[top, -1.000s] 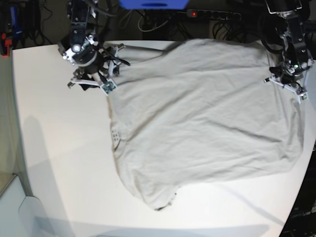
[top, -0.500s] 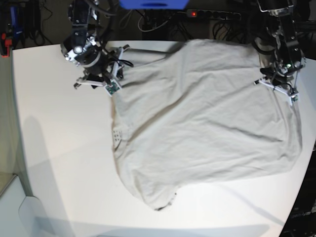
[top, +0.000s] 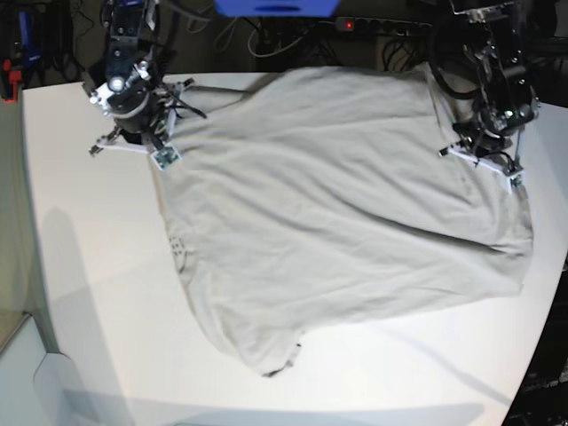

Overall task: Layout the t-shirt on the table in an organized manner, then fold the t-shirt properly
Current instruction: 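Grasp the shirt's collar-side corners with both grippers, then lift the held corners with both grippers and raise the shirt, then carry the corners with both grippers over the shirt toward the hem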

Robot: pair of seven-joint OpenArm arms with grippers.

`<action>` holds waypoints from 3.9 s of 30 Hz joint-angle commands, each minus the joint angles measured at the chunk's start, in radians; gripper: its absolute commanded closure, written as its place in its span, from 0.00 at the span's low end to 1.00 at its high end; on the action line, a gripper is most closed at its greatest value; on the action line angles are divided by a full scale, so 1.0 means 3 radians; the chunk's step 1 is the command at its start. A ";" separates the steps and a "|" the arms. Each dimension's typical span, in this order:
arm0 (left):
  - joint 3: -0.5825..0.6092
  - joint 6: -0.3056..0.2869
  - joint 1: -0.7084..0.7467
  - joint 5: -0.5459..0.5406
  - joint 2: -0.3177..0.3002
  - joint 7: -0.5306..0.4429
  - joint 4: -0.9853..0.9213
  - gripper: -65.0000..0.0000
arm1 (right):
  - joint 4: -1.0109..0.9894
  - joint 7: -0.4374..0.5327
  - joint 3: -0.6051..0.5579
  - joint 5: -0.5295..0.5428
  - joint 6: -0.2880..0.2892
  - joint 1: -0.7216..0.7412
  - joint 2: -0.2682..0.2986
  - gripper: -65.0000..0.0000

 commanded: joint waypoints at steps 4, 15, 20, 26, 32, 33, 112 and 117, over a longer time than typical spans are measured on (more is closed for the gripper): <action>0.0167 -0.0011 -0.0195 0.0009 0.0089 0.0144 0.0234 1.00 | 0.0340 0.0087 0.0122 0.0030 -0.0039 0.0067 0.0003 1.00; 0.0474 0.0009 -0.0548 -0.0001 0.0181 0.0528 0.0694 1.00 | 0.0411 0.0102 0.0250 0.0030 -0.0039 0.0087 -0.0012 1.00; 0.0489 -0.0006 -0.0676 -0.0006 0.0232 0.0502 0.0853 1.00 | 0.0457 0.0108 0.0526 0.0046 -0.0039 0.0368 -0.0084 1.00; 0.0489 -0.0011 -0.0890 -0.0006 0.0375 0.0502 0.0889 1.00 | 0.0457 0.0082 0.0935 0.0035 -0.0039 0.0900 -0.0212 1.00; 0.0489 -0.0011 -0.0906 -0.0006 0.0391 0.0502 0.0899 1.00 | 0.0442 -0.0240 0.0955 0.0035 -0.0039 0.0839 -0.0227 1.00; 0.0489 -0.0011 -0.0901 -0.0006 0.0386 0.0502 0.0899 1.00 | 0.0442 -0.0286 0.0894 0.0035 -0.0039 0.0788 -0.0237 1.00; -0.0053 0.0015 -0.1566 -0.1510 0.0958 0.0492 0.1012 1.00 | 0.0452 -0.0389 0.1017 0.0046 -0.0039 0.2828 0.0320 1.00; -0.0145 0.0015 -0.1596 -0.1500 0.0958 0.0451 0.0914 1.00 | 0.0145 -0.0389 0.0828 0.0046 -0.0039 0.2828 0.0305 1.00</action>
